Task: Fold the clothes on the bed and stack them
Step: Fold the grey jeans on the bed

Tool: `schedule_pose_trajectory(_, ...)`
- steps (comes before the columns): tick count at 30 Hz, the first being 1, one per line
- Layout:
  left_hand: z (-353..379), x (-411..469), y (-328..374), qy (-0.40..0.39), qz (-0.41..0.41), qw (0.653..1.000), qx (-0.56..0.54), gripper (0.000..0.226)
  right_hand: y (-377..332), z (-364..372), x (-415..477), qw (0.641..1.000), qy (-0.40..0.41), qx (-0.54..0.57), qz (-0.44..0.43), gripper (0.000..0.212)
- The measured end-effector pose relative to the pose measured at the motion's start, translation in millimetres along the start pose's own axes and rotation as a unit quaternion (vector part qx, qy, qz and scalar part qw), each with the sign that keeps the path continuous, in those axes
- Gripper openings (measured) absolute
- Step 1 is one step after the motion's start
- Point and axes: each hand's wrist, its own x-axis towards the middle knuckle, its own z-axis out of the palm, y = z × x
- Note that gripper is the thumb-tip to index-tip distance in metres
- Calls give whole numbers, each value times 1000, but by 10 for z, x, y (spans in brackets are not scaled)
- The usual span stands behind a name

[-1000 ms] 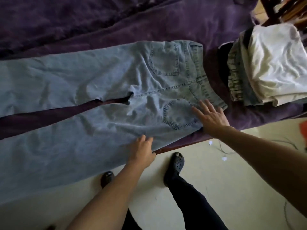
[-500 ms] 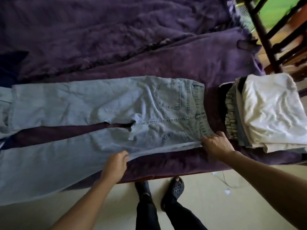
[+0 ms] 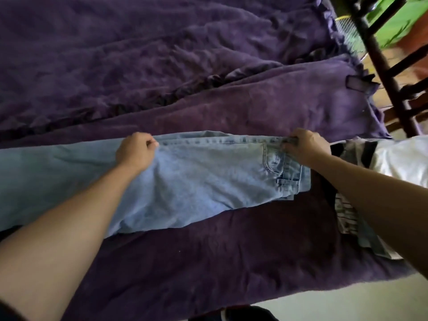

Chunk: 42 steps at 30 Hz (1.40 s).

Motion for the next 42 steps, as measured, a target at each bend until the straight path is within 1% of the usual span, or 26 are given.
schedule_pose_trajectory(3, 421, 476, -57, -11, -16, 1000, 22, 13, -11, 352, 313, 999, 13, -22, 48, 38)
schedule_pose_trajectory(6, 910, 795, -193, -10, -18, 999, 32, 13, 27, 742, 480, 997, 37, 13, 72, 37)
schedule_pose_trajectory(9, 1400, 894, -374, 35, -3, 998, 54, 16, 104, 1053, 548, 994, 71, 30, 77, 34)
schedule_pose_trajectory(11, 1575, 859, -406, 68, 7, 995, 77, 16, 137, 1130, 555, 994, 83, 15, 75, 34)
schedule_pose_trajectory(12, 1586, 832, -384, 71, 10, 994, 81, 17, 134, 1127, 554, 994, 80, 6, 76, 35)
schedule_pose_trajectory(14, 1490, 742, -353, 58, 14, 994, 88, 20, 82, 1051, 530, 994, 56, -25, 86, 36)
schedule_pose_trajectory(16, 1307, 593, -392, 56, 24, 992, 106, 29, -10, 928, 486, 993, 37, -66, 92, 36)
schedule_pose_trajectory(18, 1050, 346, -513, 70, 30, 991, 111, 36, -142, 796, 401, 990, 46, -111, 78, 38)
schedule_pose_trajectory(20, 796, -10, -750, 81, 32, 990, 114, 37, -312, 705, 265, 987, 79, -138, 35, 48)
schedule_pose_trajectory(22, 571, -430, -1108, 85, 22, 987, 136, 36, -569, 696, 70, 985, 113, -125, -41, 54)
schedule_pose_trajectory(23, 470, -647, -1304, 85, 14, 985, 151, 36, -740, 716, -38, 984, 115, -113, -76, 55)
schedule_pose_trajectory(25, 244, -1094, -1753, 68, -19, 980, 188, 40, -1180, 856, -292, 983, 84, -85, -142, 53)
schedule_pose_trajectory(27, 158, -1419, -2110, 46, -39, 974, 218, 48, -1526, 1013, -478, 981, 46, -54, -183, 44)
schedule_pose_trajectory(29, 1, -1734, -2504, 8, -92, 964, 248, 57, -1959, 1239, -674, 971, 13, -18, -236, 36)
schedule_pose_trajectory(32, -195, -2011, -3047, -32, -145, 950, 274, 64, -2633, 1529, -846, 960, -10, 7, -281, 30)
schedule_pose_trajectory(34, -291, -2032, -3388, -40, -147, 949, 275, 63, -3066, 1701, -836, 957, 2, 22, -290, 29)
schedule_pose_trajectory(36, -337, -1979, -3693, -49, -103, 958, 263, 64, -3425, 1863, -719, 960, 23, 34, -276, 33)
schedule_pose_trajectory(37, -337, -1968, -3826, -57, -77, 962, 255, 66, -3567, 1938, -647, 965, 20, 26, -260, 38)
schedule_pose_trajectory(39, -309, -2018, -4016, -84, -35, 962, 257, 79, -3758, 2066, -550, 976, -33, -33, -215, 48)
schedule_pose_trajectory(40, -298, -2068, -4051, -111, -18, 959, 260, 82, -3807, 2107, -542, 977, -58, -67, -193, 50)
schedule_pose_trajectory(41, -299, -2104, -4073, -134, -4, 957, 258, 79, -3831, 2135, -547, 979, -66, -87, -173, 49)
schedule_pose_trajectory(42, -332, -2109, -4082, -144, 6, 958, 247, 69, -3848, 2144, -568, 982, -61, -93, -154, 45)
